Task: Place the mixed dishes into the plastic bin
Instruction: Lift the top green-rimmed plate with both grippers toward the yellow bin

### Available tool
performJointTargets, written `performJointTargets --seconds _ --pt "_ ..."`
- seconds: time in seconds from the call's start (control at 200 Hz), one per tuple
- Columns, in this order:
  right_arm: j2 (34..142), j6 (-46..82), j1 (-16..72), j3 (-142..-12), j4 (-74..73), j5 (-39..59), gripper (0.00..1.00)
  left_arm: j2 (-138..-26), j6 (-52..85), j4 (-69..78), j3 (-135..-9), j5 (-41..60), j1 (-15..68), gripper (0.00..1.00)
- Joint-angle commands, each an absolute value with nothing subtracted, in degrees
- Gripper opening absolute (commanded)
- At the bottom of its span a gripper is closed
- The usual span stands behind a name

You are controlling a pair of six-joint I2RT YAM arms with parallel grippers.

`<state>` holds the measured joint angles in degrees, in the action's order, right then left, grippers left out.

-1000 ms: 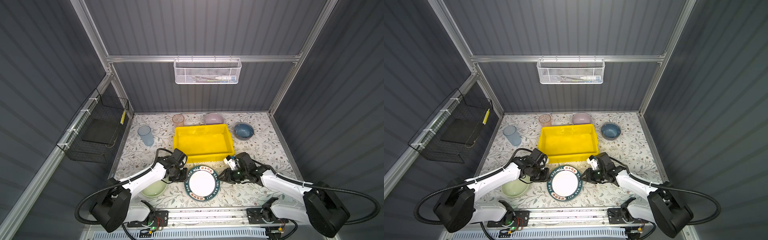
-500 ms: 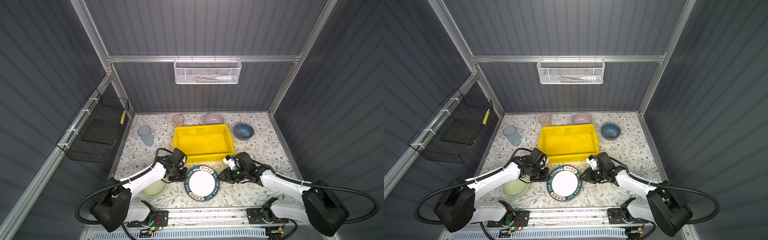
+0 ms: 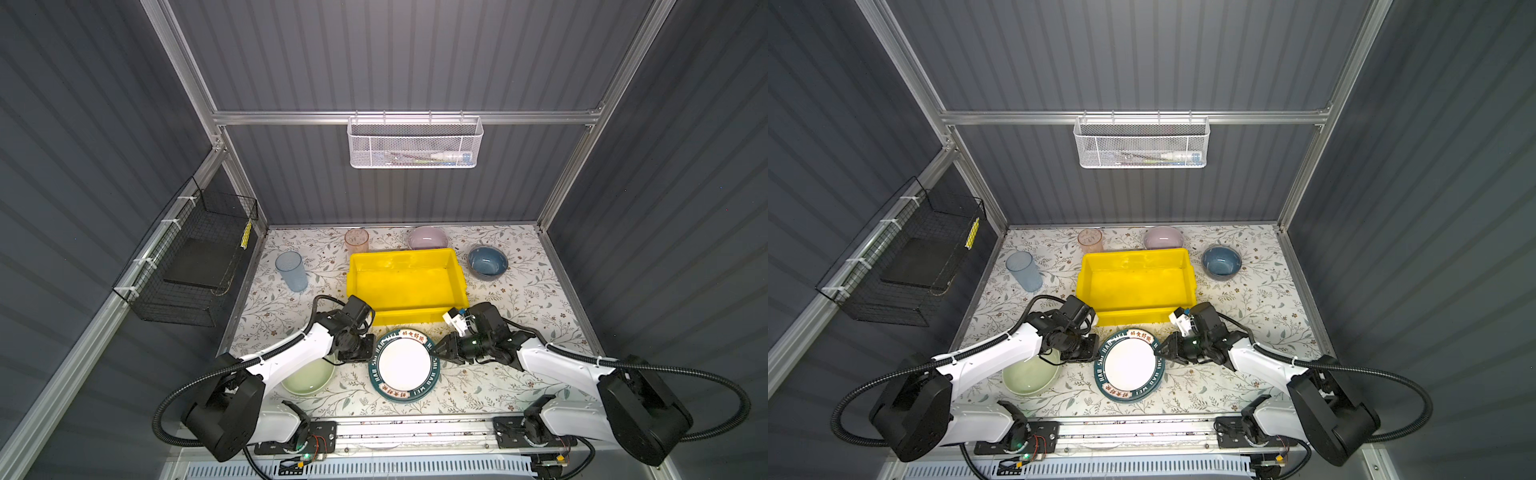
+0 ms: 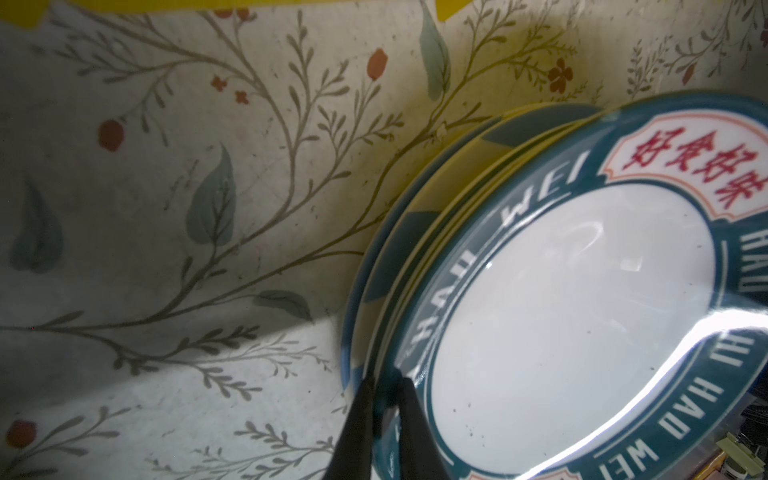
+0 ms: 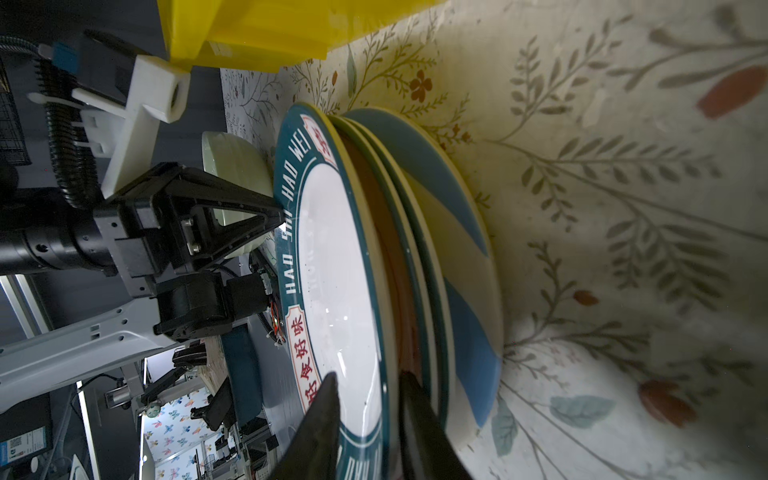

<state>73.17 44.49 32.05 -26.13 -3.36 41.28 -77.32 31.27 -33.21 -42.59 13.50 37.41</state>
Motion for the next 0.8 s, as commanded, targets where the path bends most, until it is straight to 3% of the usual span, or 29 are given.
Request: performJointTargets --seconds 0.0,0.555,0.796 --pt "74.43 45.33 33.13 -26.8 -6.5 43.42 0.24 -80.43 31.02 -31.12 -41.12 14.4 38.32 0.12" --pt "72.21 43.93 33.27 -28.2 0.16 41.5 0.08 -77.87 31.79 -32.01 -42.6 14.72 38.49 0.15" --pt "68.71 42.21 33.25 -29.7 5.32 40.83 0.07 -74.12 31.85 -38.82 -46.53 9.52 38.5 0.33"
